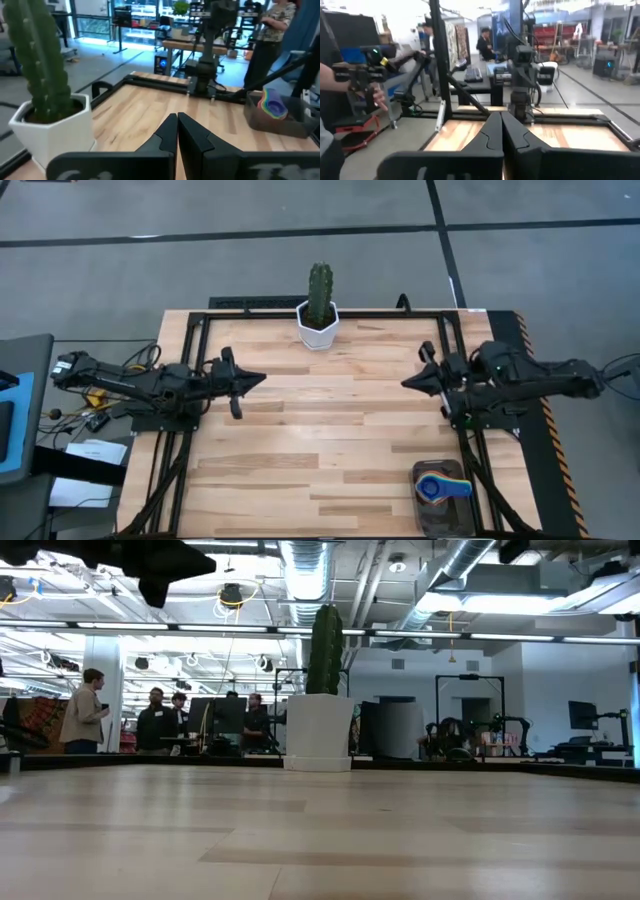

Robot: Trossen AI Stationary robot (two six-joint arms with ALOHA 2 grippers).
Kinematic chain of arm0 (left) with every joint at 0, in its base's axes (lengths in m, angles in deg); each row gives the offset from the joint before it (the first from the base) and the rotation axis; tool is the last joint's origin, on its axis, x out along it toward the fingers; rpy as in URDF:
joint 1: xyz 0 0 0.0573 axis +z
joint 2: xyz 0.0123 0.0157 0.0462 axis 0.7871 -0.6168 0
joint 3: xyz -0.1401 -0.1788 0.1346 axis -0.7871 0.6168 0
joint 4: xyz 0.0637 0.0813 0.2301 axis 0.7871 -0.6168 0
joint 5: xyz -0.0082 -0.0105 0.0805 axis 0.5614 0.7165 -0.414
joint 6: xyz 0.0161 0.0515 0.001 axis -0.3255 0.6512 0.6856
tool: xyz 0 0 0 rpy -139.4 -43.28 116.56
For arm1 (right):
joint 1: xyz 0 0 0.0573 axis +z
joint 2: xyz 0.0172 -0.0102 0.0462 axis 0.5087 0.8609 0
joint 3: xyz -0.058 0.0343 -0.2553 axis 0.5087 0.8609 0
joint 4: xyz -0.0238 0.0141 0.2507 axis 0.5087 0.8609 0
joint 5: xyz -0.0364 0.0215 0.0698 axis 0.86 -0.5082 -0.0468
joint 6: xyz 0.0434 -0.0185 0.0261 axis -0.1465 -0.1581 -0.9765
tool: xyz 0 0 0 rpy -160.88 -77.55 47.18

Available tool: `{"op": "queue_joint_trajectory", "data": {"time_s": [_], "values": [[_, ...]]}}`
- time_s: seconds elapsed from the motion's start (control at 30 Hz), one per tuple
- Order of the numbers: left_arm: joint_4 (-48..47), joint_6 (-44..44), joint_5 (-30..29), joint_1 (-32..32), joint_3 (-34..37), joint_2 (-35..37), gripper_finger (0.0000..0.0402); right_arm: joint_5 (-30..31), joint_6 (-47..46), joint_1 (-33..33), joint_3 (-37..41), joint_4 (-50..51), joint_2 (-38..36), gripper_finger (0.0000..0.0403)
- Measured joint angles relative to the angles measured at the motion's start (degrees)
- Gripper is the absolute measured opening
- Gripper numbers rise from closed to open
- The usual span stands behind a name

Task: Nest measuring cups in basket
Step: Return to Home Position

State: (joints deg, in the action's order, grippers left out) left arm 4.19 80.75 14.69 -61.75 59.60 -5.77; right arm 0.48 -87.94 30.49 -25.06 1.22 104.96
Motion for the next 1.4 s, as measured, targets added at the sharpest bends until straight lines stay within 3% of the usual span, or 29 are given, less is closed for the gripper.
{"op": "queue_joint_trajectory", "data": {"time_s": [0.23,0.4,0.5,0.6,0.83,1.4], "values": [[0.1,-0.7,0.5,-0.5,2.6,4.2,0.0000,3.3,0.0,5.4,8.5,-6.1,-9.8,0.0003],[-1.2,7.0,2.1,1.0,2.7,8.3,0.0000,1.0,1.5,4.9,11.0,-2.2,-19.0,0.0007],[-4.0,6.7,6.5,2.3,2.7,11.2,0.0000,0.9,3.4,4.8,11.4,1.6,-24.8,0.0009],[-9.1,5.0,7.1,2.7,2.7,13.7,0.0000,1.1,4.6,4.8,12.7,2.6,-29.8,0.0004],[-14.7,5.7,7.1,2.7,2.7,17.8,0.0000,1.0,-0.2,5.0,16.1,1.4,-27.9,0.0006],[-25.9,7.4,10.8,2.6,2.7,27.1,0.0000,1.6,0.4,4.8,23.5,-4.1,-29.6,0.0012]]}}
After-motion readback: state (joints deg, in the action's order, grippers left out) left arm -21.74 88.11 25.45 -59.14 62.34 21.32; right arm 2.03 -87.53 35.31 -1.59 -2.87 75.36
